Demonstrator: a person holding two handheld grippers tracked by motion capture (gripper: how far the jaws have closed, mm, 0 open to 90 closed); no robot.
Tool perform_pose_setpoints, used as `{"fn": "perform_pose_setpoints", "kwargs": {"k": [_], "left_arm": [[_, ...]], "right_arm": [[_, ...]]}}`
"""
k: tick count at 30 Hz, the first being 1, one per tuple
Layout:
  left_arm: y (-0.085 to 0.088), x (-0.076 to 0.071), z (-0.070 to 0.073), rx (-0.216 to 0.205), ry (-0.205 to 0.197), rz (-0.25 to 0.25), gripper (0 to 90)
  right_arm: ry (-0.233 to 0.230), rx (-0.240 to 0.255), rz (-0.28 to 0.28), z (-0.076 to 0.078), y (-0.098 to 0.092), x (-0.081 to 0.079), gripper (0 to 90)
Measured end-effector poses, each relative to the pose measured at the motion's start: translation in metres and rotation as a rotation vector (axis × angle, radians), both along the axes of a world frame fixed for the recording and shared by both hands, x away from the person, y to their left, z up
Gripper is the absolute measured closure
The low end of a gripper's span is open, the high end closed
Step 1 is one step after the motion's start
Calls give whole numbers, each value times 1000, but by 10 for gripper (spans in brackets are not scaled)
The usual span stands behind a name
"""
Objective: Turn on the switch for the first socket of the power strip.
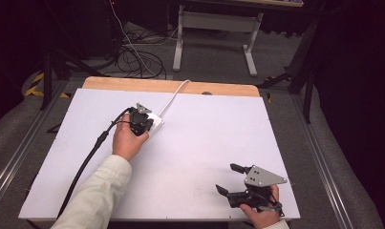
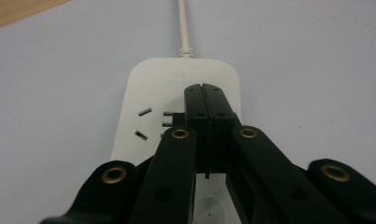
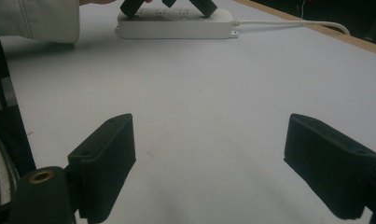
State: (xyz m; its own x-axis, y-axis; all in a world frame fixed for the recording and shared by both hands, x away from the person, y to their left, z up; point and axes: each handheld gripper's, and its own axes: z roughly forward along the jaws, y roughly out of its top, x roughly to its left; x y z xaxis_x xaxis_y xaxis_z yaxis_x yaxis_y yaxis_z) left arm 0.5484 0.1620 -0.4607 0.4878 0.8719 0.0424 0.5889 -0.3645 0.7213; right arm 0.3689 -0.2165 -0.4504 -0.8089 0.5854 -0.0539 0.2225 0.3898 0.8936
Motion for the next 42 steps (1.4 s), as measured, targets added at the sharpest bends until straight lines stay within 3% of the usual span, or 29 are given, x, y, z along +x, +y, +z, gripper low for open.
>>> {"fn": "perform_pose_setpoints", "kwargs": {"k": [5,8,15,17,20,24,28,32,34,42], "left_arm": [[1,1,0,-23,15,0,900],[-1,0,0,-5,9,4,900],[-3,2,-1,-7,14,0,900],[-4,0,1,15,2,-7,900],[0,-3,7,-29,20,-11,900],[5,-9,28,-117,-19,-44,900],[9,-16,43,-115,-34,-65,900],[15,-19,50,-175,-16,-58,900],[14,-21,54,-185,-22,-67,900],[18,-29,65,-152,-56,-82,900]], "right_arm": [[0,-4,1,0,0,0,174],[3,-3,-1,-1,0,0,174],[5,-3,0,-1,0,1,174],[4,-3,1,-1,0,1,174],[2,-2,-1,-1,0,1,174],[1,-1,-4,-1,0,1,174],[0,-1,-7,0,0,1,174],[2,-4,-7,0,0,1,174],[1,-6,-6,0,0,1,174],[1,-8,-7,-1,0,1,174]]}}
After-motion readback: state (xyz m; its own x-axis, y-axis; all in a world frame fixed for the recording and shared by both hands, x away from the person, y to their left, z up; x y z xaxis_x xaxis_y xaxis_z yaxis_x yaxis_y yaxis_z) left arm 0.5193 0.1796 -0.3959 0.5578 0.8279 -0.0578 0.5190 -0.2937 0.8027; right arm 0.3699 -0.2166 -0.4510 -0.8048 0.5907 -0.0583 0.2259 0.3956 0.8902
